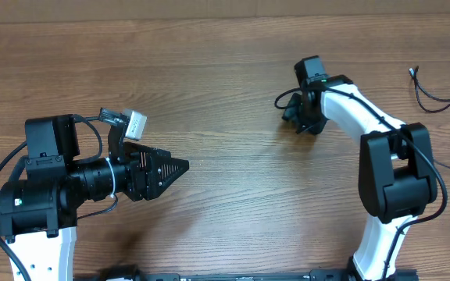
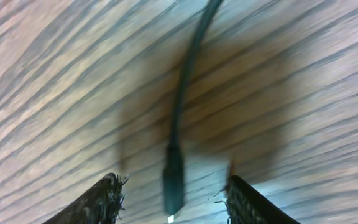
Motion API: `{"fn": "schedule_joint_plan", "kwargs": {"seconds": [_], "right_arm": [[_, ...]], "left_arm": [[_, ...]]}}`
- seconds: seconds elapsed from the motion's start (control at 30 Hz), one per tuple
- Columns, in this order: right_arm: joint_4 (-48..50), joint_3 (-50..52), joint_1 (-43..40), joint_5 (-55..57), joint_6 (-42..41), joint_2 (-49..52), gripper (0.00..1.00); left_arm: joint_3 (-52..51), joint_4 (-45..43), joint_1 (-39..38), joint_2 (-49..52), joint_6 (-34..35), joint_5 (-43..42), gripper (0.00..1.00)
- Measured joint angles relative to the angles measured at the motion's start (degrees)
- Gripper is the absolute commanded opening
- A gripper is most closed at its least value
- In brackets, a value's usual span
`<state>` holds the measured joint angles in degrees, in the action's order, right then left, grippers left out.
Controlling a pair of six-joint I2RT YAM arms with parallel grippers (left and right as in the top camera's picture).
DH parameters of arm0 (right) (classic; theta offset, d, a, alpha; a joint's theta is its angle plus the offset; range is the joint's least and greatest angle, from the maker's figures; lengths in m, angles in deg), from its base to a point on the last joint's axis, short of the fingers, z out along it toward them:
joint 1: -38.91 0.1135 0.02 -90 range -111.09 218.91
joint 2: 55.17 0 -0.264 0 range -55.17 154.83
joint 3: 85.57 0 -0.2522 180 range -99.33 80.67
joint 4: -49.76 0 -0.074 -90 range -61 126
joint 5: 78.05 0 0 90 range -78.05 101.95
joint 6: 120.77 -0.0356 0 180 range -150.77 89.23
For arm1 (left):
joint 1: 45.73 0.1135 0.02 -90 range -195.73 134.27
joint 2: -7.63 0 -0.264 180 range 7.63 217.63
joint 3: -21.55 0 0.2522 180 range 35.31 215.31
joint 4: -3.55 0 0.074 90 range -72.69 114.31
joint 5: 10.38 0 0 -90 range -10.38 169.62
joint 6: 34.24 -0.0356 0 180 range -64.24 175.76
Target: Untangle cables
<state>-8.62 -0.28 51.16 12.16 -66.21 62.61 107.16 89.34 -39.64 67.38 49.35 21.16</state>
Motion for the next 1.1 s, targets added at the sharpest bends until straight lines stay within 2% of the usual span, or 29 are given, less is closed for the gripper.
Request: {"fn": "schedule_joint_plan", "kwargs": {"seconds": [0.07,0.17,0.3,0.37,0.6,0.7,0.97,1.1], "right_arm": [[-0.15,0.0,-0.61,0.02,0.31,0.0,0.51],[-0.2,0.0,-0.85,0.02,0.9,0.0,0.4],[-0.02,-0.04,-0.85,-0.13,0.96,0.04,0.4],[-0.17,-0.04,-0.85,-0.2,1.07,0.04,0.34],[-1.68,-0.07,-0.85,-0.24,1.16,0.39,0.3],[-2.19,-0.55,-0.85,-0.22,0.9,0.81,0.04],[-3.19,-1.14,-0.87,-0.17,2.82,1.18,0.04],[-7.56,-7.48,-1.25,-0.22,6.27,2.97,0.04]], "left_arm": [[0.0,0.0,0.0,-0.02,0.0,0.0,0.68],[0.0,-0.02,0.0,-0.02,0.0,0.0,0.67],[0.0,0.0,0.0,-0.02,0.0,0.0,0.67],[0.0,0.0,0.0,-0.02,0.0,0.0,0.67],[0.0,0.0,0.0,-0.02,0.0,0.0,0.67],[0.0,0.0,0.0,-0.02,0.0,0.0,0.67],[0.0,0.0,0.0,-0.02,0.0,0.17,0.68],[0.0,-0.02,0.0,-0.02,0.0,0.17,0.68]]}}
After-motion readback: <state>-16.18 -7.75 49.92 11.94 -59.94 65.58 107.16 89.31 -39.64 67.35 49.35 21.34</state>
